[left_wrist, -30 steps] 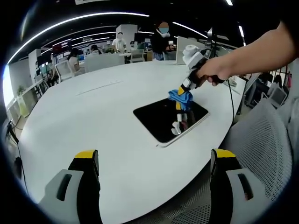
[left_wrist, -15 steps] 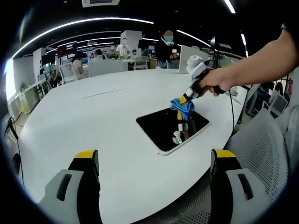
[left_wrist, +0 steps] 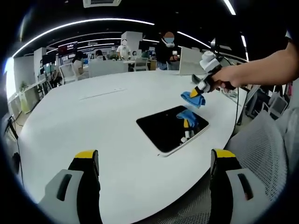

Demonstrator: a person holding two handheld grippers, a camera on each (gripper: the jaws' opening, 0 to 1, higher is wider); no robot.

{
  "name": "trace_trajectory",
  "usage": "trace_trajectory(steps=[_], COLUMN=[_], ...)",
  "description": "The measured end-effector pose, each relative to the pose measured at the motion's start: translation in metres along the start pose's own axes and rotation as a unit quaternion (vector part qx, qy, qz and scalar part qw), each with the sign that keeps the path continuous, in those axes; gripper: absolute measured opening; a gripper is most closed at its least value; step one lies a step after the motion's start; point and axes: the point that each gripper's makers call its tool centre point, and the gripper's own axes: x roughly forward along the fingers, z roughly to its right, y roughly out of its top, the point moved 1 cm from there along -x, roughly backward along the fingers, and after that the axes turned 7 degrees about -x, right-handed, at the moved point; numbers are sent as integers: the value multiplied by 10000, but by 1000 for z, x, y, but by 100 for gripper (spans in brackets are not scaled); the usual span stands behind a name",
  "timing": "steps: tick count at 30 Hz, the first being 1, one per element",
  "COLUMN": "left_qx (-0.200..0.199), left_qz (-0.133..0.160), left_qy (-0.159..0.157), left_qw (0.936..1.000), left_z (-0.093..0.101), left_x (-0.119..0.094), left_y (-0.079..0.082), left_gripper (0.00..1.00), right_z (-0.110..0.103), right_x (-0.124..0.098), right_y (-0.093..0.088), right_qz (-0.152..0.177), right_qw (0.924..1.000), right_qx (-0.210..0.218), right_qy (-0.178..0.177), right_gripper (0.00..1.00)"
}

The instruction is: Wipe the mirror surface with the cleaning cloth until all visible marks leave the cleaned area.

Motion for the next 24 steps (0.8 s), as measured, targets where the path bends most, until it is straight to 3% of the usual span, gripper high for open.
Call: trace_trajectory(steps=[8,20,23,24], left_qx=[-192,-130,-123,-120], left_qz=[119,143,137,132], left_qy=[98,89,95,99], left_qw=[9997,9998,9998,9998], left_z=[-8,-6,-6,-6], left_x=[-2,-2,-1,-1], left_y=[6,5,5,5], left_gripper=[99,99,99,99], right_z=[18,34,34,31], right_x=[-10,13,17,17], right_y=[-14,-62,-70,-73], right_qz=[-119,-671,-743,-759], right_qw=[9999,9973,9969,9970], right_qx=[-5,17,31,-45], right_qy=[-107,-296,-275,-122], right_gripper=[0,1,1,2])
